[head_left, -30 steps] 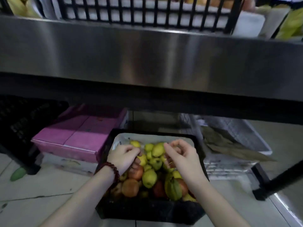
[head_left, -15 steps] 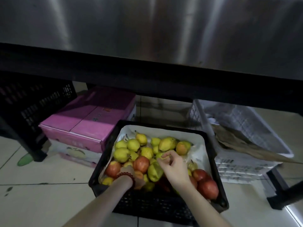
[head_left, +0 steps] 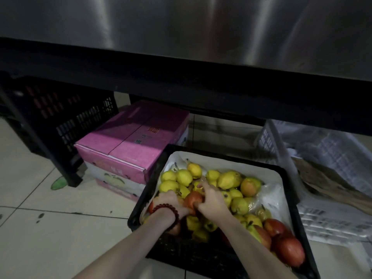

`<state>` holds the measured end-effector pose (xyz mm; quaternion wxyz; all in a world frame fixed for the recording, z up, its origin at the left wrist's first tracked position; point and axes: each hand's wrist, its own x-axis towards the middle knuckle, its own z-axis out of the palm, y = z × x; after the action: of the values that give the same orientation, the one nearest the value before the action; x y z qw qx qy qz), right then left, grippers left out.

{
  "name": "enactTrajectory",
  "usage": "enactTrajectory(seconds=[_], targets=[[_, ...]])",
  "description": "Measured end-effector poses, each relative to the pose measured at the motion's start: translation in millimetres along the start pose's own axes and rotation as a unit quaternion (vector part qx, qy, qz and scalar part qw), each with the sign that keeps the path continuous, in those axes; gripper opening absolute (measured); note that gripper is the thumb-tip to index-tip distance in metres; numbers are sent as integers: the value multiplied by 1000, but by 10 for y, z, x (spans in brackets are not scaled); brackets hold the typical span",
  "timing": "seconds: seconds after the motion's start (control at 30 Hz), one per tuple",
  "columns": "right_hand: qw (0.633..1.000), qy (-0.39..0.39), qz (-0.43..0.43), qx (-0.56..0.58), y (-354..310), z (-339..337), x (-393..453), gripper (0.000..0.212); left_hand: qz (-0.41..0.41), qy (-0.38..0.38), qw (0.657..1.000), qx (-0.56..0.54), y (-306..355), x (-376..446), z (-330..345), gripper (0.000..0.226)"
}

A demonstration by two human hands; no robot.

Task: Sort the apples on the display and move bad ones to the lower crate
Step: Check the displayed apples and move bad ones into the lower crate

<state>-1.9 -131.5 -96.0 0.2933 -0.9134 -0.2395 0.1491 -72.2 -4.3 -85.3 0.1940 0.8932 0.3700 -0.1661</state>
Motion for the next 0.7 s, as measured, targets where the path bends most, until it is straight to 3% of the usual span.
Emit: enactTrajectory(seconds=[0.17, 0.27, 0.33, 0.43, 0.6, 0.7], targets=[[962, -133, 0, -238, -89, 225, 135, 82, 17, 2, 999, -40, -133, 69, -274, 75], [957, -143, 20, -253, -145, 316, 170, 80, 28, -1, 997, -70, -178, 67, -331, 76], [975, -95, 22, -198, -130, 314, 170, 70, 36, 2, 996, -84, -210, 45, -381, 70], [1000, 11, 20, -20, -138, 187, 82, 66, 52, 13, 991, -119, -194, -61, -485, 68], [965, 176, -37, 189, -250, -286, -200, 54, 71, 51, 974, -211, -60, -337, -750, 43], [940, 216, -32, 263, -365, -649, -441, 43, 95, 63, 958, -262, 37, -555, -943, 50]])
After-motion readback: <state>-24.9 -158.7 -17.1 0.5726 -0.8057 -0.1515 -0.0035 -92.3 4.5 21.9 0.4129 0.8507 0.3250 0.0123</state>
